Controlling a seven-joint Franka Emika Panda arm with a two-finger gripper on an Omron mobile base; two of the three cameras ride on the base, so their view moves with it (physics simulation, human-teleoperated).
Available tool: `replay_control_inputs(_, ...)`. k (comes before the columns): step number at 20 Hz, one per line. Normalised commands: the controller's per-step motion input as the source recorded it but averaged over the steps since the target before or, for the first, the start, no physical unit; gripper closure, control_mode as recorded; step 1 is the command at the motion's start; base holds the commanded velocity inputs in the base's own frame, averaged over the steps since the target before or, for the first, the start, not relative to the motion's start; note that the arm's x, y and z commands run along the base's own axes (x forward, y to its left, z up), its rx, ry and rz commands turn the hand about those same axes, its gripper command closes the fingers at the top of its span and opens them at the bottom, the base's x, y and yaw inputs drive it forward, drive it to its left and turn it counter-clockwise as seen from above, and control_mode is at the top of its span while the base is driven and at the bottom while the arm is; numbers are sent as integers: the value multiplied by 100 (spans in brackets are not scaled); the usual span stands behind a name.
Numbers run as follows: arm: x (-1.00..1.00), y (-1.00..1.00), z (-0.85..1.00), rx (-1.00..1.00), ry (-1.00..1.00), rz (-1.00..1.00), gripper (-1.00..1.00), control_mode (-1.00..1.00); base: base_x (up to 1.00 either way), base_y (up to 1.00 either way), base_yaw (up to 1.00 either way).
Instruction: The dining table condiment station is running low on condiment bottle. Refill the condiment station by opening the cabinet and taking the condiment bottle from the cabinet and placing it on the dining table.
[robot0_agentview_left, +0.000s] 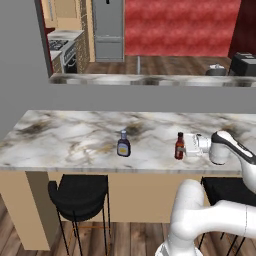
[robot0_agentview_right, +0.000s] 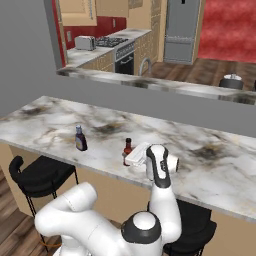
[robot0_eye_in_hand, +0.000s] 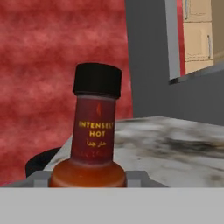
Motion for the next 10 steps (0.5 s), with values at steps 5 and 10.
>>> replay_control_inputs(5, 0, -12, -19, 0, 0, 0, -100, -100, 0, 0, 0)
replay_control_inputs(10, -21, -31, -4, 0, -8, 2, -100, -100, 0, 0, 0)
